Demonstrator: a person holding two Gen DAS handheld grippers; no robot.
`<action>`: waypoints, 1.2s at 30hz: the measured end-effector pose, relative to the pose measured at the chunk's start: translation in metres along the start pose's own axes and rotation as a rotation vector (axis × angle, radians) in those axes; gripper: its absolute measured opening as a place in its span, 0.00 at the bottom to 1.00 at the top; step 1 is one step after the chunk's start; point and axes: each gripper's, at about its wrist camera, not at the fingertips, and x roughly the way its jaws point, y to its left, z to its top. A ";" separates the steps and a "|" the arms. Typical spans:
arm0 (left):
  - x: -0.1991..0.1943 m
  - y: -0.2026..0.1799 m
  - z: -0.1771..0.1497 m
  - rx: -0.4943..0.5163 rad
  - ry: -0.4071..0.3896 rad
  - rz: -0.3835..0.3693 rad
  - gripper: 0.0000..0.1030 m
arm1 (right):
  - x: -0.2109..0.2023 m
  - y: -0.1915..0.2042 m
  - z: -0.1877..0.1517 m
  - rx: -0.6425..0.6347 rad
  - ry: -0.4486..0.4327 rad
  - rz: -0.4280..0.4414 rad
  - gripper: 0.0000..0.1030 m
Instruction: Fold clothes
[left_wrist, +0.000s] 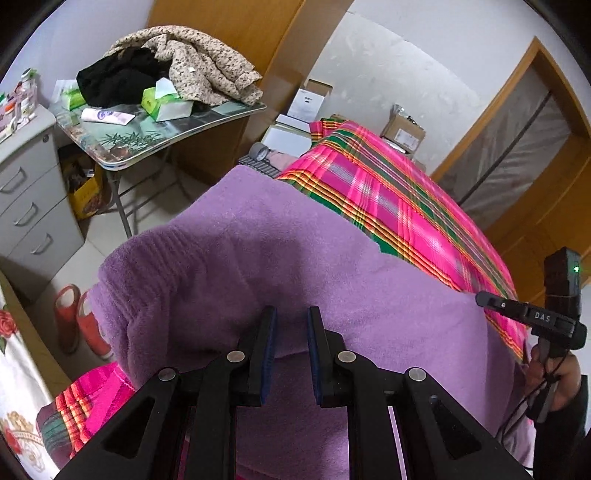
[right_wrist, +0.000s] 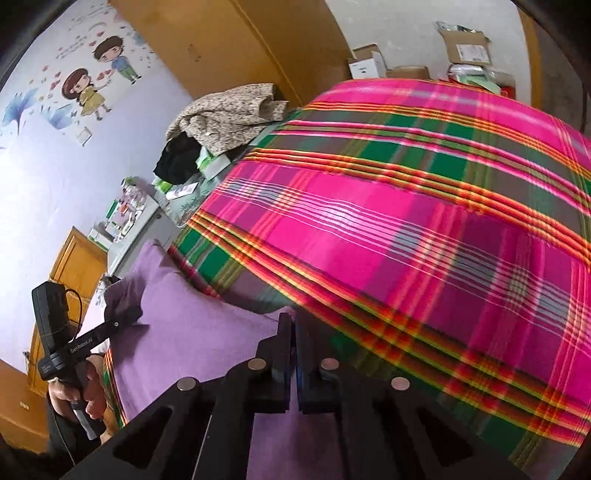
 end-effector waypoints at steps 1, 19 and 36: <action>-0.001 0.000 0.000 -0.002 0.000 0.002 0.16 | 0.000 -0.001 -0.001 -0.003 -0.001 -0.017 0.00; -0.042 0.033 -0.010 -0.043 -0.053 0.083 0.16 | -0.063 0.053 -0.103 -0.264 -0.025 0.002 0.06; -0.070 -0.001 -0.054 0.013 -0.034 0.011 0.27 | -0.063 0.108 -0.188 -0.551 0.079 0.040 0.25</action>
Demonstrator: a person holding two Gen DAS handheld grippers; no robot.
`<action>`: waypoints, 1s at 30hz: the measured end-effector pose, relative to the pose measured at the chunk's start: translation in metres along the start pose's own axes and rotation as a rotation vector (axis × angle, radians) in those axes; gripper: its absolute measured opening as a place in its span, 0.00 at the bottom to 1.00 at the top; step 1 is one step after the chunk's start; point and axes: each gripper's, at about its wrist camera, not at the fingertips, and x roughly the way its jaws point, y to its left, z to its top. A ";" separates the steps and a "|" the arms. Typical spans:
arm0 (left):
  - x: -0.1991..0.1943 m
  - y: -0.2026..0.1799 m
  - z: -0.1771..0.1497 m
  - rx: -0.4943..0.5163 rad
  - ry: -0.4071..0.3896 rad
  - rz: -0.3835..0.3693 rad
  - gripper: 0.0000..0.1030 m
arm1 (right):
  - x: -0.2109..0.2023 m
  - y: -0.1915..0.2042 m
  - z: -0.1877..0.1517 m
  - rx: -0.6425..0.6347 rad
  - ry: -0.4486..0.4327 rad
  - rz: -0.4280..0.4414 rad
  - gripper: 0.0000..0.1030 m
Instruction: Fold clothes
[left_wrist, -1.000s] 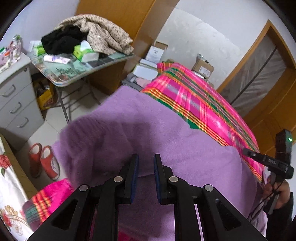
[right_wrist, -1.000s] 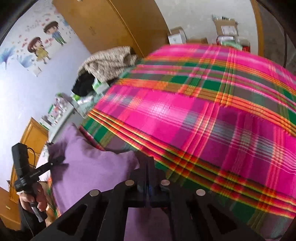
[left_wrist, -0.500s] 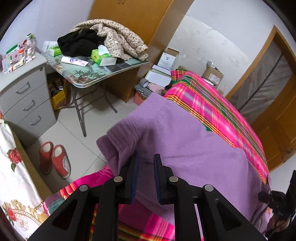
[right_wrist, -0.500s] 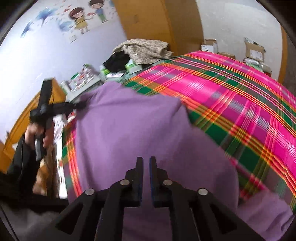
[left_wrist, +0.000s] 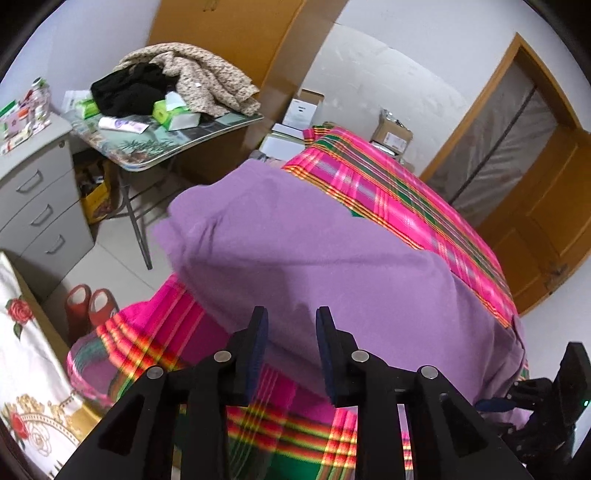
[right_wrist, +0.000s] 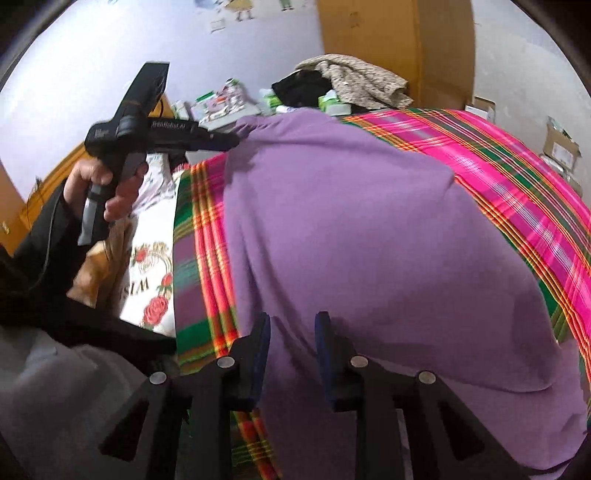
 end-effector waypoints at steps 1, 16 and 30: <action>0.002 0.003 -0.002 -0.015 0.008 0.005 0.27 | 0.002 0.001 -0.002 -0.010 0.007 -0.007 0.25; 0.024 0.008 0.001 -0.129 0.053 -0.041 0.14 | -0.005 0.002 -0.007 -0.019 -0.006 -0.035 0.03; 0.007 0.026 0.001 -0.150 -0.004 -0.010 0.03 | -0.003 0.019 -0.013 -0.026 0.000 0.023 0.02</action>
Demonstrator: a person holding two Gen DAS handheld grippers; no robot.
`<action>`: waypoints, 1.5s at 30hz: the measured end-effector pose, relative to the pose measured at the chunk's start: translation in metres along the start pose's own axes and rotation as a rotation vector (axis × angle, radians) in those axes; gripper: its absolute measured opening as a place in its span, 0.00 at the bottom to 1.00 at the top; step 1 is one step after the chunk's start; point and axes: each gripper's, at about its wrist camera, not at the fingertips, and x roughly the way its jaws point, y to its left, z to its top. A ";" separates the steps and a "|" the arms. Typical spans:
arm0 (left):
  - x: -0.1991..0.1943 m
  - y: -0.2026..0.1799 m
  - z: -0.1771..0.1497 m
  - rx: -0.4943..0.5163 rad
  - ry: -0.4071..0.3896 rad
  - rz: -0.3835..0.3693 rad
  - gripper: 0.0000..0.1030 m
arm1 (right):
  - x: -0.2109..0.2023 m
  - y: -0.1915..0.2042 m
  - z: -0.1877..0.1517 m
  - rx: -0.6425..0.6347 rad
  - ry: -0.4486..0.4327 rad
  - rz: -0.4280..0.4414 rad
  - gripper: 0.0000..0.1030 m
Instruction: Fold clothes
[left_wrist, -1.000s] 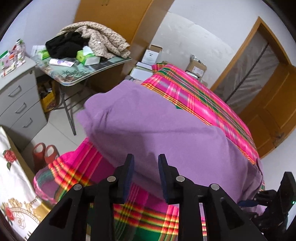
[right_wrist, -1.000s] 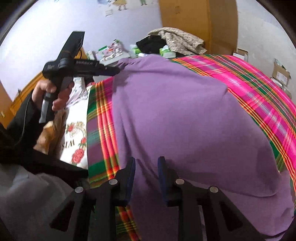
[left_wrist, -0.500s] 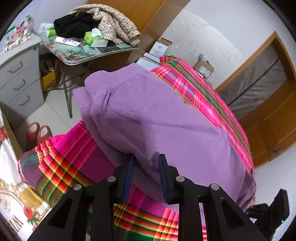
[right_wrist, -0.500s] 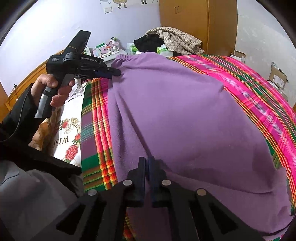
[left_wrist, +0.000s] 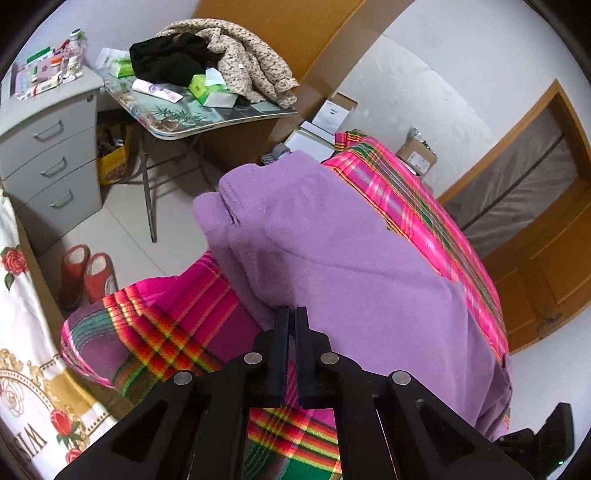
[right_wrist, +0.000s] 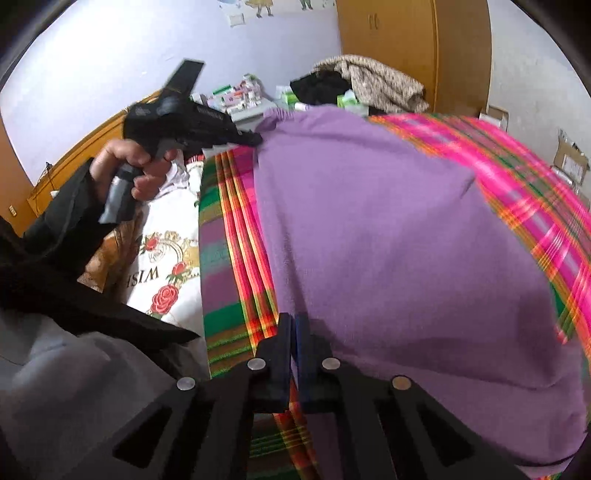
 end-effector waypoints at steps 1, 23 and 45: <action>-0.003 -0.004 0.000 0.017 -0.004 -0.004 0.03 | 0.002 -0.001 -0.002 0.011 0.003 -0.003 0.03; 0.035 -0.155 -0.053 0.414 0.169 -0.243 0.07 | -0.143 -0.124 -0.106 0.795 -0.341 -0.358 0.26; 0.034 -0.254 -0.143 0.766 0.347 -0.421 0.39 | -0.162 -0.187 -0.136 1.137 -0.518 -0.235 0.03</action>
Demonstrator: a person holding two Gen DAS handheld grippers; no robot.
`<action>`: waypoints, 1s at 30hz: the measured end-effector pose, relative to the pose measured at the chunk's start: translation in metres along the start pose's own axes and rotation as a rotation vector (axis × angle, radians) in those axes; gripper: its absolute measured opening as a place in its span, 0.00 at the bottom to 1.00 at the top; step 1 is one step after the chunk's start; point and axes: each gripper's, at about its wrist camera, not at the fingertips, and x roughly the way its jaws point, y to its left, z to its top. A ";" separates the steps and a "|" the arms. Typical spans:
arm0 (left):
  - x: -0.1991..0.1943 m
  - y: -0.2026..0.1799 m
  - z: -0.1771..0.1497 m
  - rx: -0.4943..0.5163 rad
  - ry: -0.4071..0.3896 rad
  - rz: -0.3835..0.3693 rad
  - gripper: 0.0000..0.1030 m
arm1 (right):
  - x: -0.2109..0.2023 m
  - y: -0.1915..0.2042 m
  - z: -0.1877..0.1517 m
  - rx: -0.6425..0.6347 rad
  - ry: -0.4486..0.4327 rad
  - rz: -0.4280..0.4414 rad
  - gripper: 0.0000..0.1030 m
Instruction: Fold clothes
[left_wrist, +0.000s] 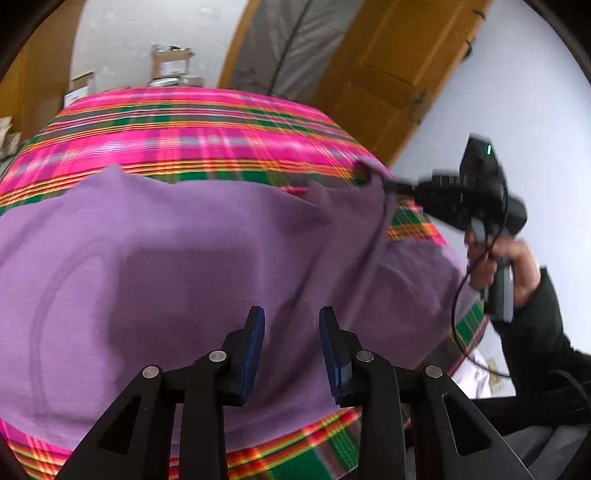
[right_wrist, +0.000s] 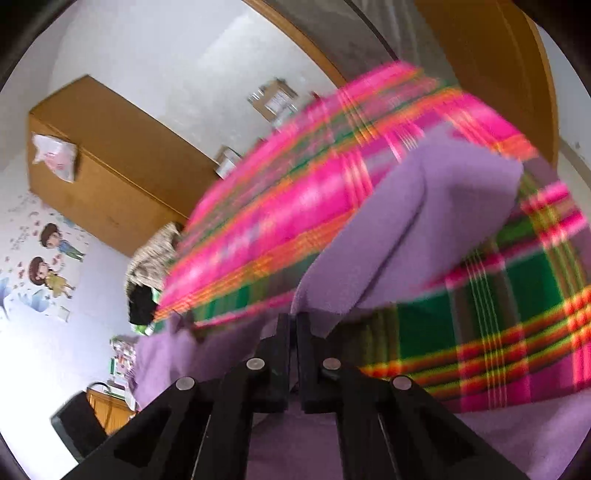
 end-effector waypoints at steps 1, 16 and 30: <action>0.002 -0.003 -0.001 0.010 0.005 -0.002 0.43 | -0.004 0.004 0.003 -0.009 -0.016 0.009 0.03; 0.010 -0.004 0.008 0.018 -0.051 0.042 0.07 | -0.044 0.053 0.022 -0.109 -0.162 0.096 0.02; -0.023 -0.007 0.004 0.065 -0.110 -0.067 0.07 | -0.099 0.046 -0.017 -0.131 -0.224 0.114 0.02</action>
